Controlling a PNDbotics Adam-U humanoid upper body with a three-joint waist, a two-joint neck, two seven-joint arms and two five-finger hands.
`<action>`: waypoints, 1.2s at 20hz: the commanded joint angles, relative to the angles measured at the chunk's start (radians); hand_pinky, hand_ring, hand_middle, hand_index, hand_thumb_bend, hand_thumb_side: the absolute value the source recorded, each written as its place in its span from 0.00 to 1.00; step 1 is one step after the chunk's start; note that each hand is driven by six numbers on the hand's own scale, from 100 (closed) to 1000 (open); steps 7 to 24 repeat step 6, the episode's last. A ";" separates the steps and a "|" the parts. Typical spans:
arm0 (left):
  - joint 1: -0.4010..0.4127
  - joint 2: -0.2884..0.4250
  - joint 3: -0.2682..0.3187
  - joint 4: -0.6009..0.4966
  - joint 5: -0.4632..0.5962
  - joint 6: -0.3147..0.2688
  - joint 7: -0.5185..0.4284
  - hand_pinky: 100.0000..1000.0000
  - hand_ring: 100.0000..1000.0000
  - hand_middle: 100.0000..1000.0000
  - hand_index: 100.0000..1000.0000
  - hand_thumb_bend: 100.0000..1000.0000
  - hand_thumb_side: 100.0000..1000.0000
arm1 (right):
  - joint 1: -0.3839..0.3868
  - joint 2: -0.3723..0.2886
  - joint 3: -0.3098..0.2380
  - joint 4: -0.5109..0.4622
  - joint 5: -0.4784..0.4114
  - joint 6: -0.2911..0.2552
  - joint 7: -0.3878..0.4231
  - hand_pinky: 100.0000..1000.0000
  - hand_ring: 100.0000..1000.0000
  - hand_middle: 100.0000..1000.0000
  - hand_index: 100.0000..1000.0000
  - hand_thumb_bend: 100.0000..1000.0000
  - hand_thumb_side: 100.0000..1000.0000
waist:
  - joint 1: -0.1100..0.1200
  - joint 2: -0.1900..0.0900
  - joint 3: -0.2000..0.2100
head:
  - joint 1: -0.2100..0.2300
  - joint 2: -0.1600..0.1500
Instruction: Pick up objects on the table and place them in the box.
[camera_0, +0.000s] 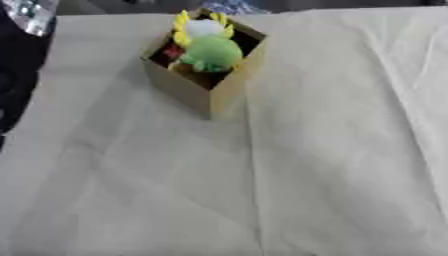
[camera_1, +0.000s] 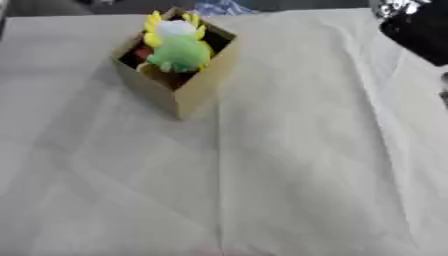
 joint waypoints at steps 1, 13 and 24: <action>0.028 0.083 0.080 -0.084 0.046 0.042 0.047 0.71 0.68 0.66 0.79 0.30 0.42 | -0.009 -0.010 -0.014 -0.015 0.001 0.005 -0.008 0.95 0.70 0.63 0.79 0.00 0.46 | -0.008 -0.024 0.010 | -0.027 0.003; 0.142 0.078 0.194 -0.198 0.117 0.112 0.117 0.71 0.68 0.66 0.80 0.22 0.52 | -0.010 -0.007 -0.021 -0.015 0.007 0.009 -0.027 0.95 0.71 0.64 0.80 0.00 0.45 | -0.032 -0.016 0.047 | -0.066 -0.016; 0.142 0.078 0.194 -0.198 0.117 0.112 0.117 0.71 0.68 0.66 0.80 0.22 0.52 | -0.010 -0.007 -0.021 -0.015 0.007 0.009 -0.027 0.95 0.71 0.64 0.80 0.00 0.45 | -0.032 -0.016 0.047 | -0.066 -0.016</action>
